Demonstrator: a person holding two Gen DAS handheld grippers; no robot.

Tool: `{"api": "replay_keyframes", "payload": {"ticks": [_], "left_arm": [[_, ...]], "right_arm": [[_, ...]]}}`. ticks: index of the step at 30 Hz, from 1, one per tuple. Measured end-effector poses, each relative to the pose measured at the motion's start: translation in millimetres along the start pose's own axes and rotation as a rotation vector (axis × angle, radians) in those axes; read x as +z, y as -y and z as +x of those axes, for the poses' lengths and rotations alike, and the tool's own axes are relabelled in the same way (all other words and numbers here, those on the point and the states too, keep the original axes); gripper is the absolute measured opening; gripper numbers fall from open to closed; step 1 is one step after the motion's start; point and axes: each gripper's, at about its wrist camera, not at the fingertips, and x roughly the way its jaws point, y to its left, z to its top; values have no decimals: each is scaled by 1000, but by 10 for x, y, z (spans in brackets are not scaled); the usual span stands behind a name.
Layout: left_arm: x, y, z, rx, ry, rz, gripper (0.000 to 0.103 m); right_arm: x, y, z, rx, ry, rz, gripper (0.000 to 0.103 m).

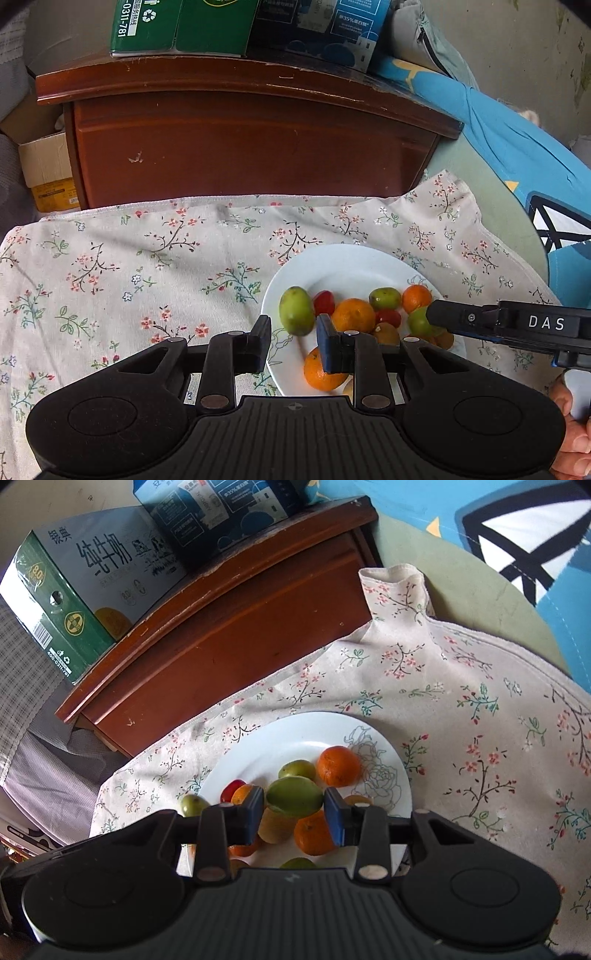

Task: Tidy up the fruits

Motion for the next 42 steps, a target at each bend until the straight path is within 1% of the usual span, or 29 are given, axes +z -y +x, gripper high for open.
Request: {"api": "replay_keyframes", "payload": {"ticks": [3,5,7,9,10,11,12,13,14,17,19,22,25,26,27,29,31,32,34,37,42], "left_arm": [[1,13,-39,-6,7,-3,25],[1,41,-79,-3,12,-1,27],[1,63,-129,-17,18,-1,27],[-4,87,-189,-10,19,0,29],[-11,94,-221,-3,16,-2,42],[-20,100,-256,7,14,-8,53],[-36,101,-301,22,20,-17,76],[-54,104,-360,39,35,-22,84],[-69,110,-413,48,48,-18,84],[-86,142,-535,64,51,9,85],[-109,145,-596,90,40,4,88],[-190,133,-661,113,14,-2,91],[-263,166,-683,181,-20,28,91],[-285,172,-690,203,-33,31,91],[-302,173,-699,210,-42,28,91],[-327,165,-714,203,-65,11,91],[-328,166,-693,197,-105,-7,92],[-328,170,-666,204,-135,-14,92],[-335,182,-622,226,-168,-13,92],[-357,179,-593,257,-176,-8,92],[-358,141,-545,274,-196,-39,92]], "right_arm": [[11,-9,-3,2,3,-1,41],[21,-12,-23,4,8,6,45],[24,-18,-47,8,9,9,53],[26,-38,-74,6,10,0,57],[26,-58,-93,0,12,-9,62],[21,-76,-114,-9,13,-17,64],[16,-91,-133,-17,13,-24,71],[7,-110,-160,-23,13,-32,76],[-3,-126,-187,-24,11,-42,76],[-53,-191,-255,-42,-11,-87,78],[-96,-231,-304,-65,-15,-112,90],[-147,-283,-384,-84,-3,-142,94],[-201,-317,-464,-117,-4,-153,97],[-221,-326,-491,-124,-5,-157,97],[-239,-338,-512,-132,-10,-164,97],[-286,-367,-548,-170,-31,-189,97],[-341,-383,-588,-210,-42,-204,102],[-366,-383,-608,-222,-44,-206,102],[-391,-392,-613,-235,-65,-212,102],[-403,-403,-563,-251,-98,-220,102],[-412,-396,-473,-284,-131,-221,102]]}}
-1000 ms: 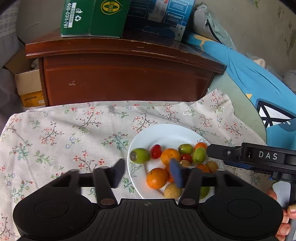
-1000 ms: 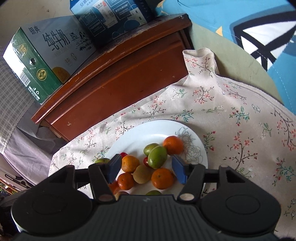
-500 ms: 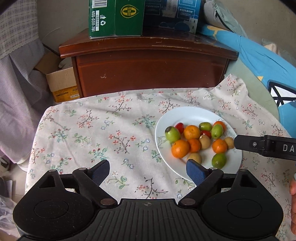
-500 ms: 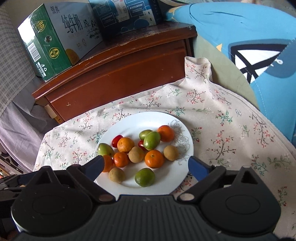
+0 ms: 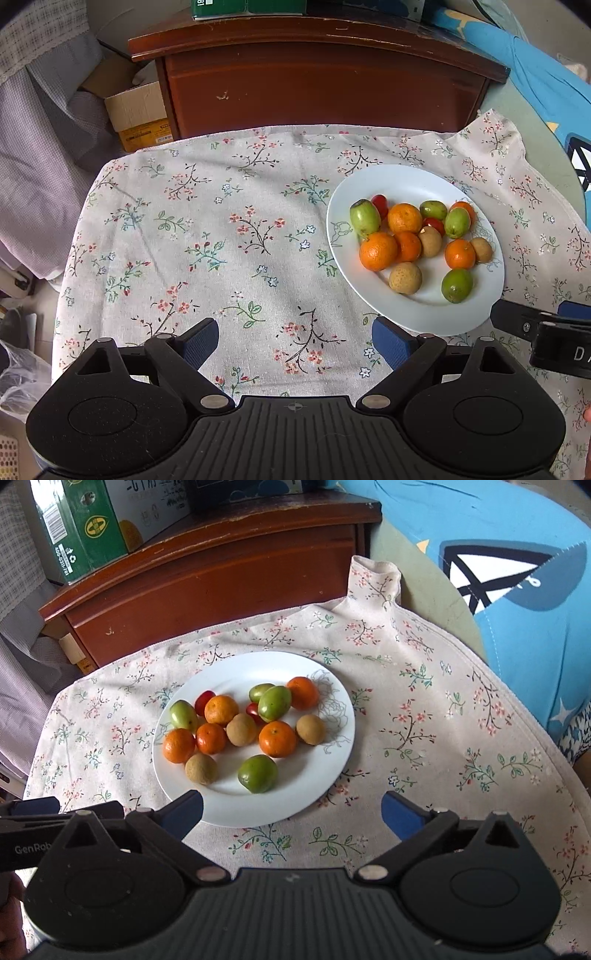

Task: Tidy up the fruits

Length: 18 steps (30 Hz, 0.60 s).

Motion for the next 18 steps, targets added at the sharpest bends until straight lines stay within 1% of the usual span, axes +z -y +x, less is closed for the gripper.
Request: {"api": "replay_keyframes", "payload": {"ticks": [3,7,18], "left_arm": [[14,13,33,7,-6,-4,92],[29,38,79,16,-22,-7,92],[44,132,128,45,-18,35,92]], "right_arm": [[-3,-18,49,-25,-12,-7,102],[12,-48,123,-37,-49,-8,102],[-10,-78,197,-64,-71,-17,102]]}}
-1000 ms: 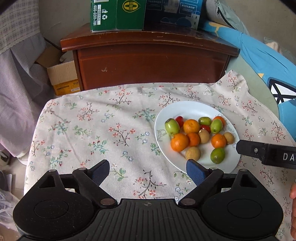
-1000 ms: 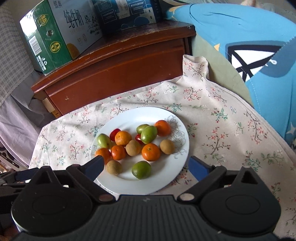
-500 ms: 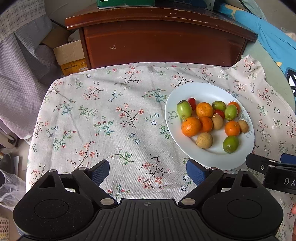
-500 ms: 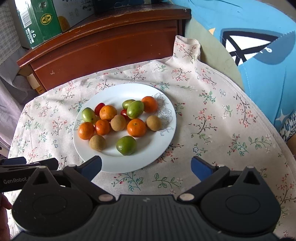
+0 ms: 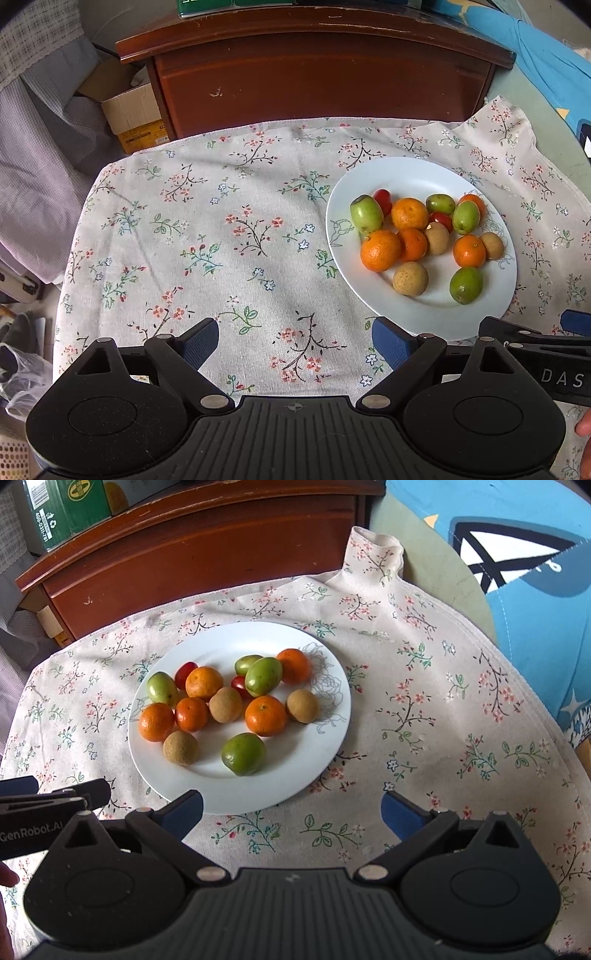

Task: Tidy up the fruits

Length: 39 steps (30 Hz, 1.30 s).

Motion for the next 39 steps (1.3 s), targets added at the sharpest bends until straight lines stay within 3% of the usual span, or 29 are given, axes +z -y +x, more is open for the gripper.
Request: {"api": "replay_keyframes", "payload": {"ticks": [39], "left_arm": [[38,108,-8,77,41,74,92]], "right_arm": [[37,-30,40,-75,25,-16,102]]}}
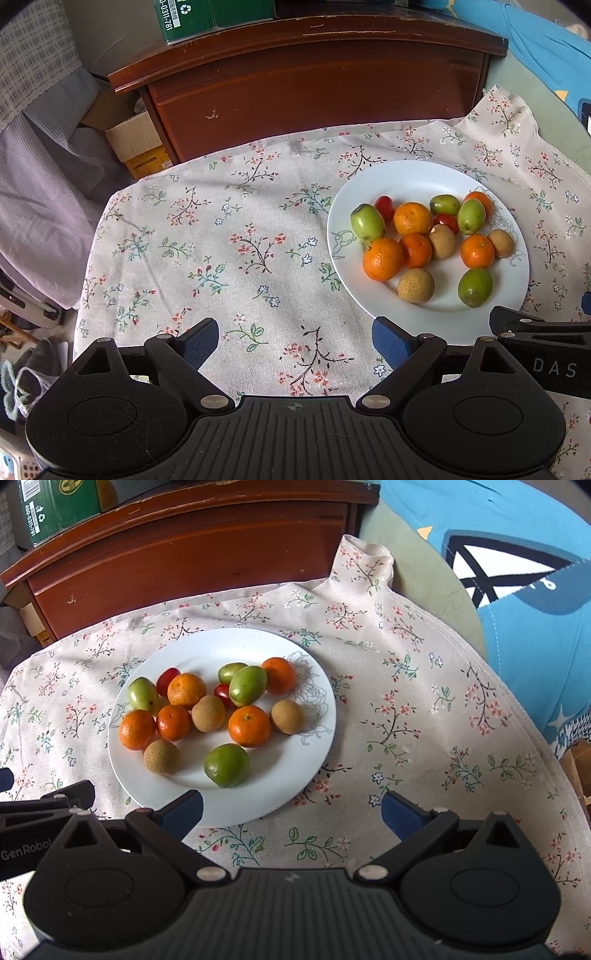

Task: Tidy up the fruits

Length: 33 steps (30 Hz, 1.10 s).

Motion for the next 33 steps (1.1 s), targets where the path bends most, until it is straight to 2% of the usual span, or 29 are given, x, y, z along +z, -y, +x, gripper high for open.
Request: {"api": "replay_keyframes", "payload": {"ticks": [21,33], "left_arm": [[3,3,-1,14,0,10,92],[-126,-24,-122,39,9,24,92]], "right_arm": [[-2,-10,-22,2,15,-14,102],[-107,-32,-116,17,22,-48,102]]}}
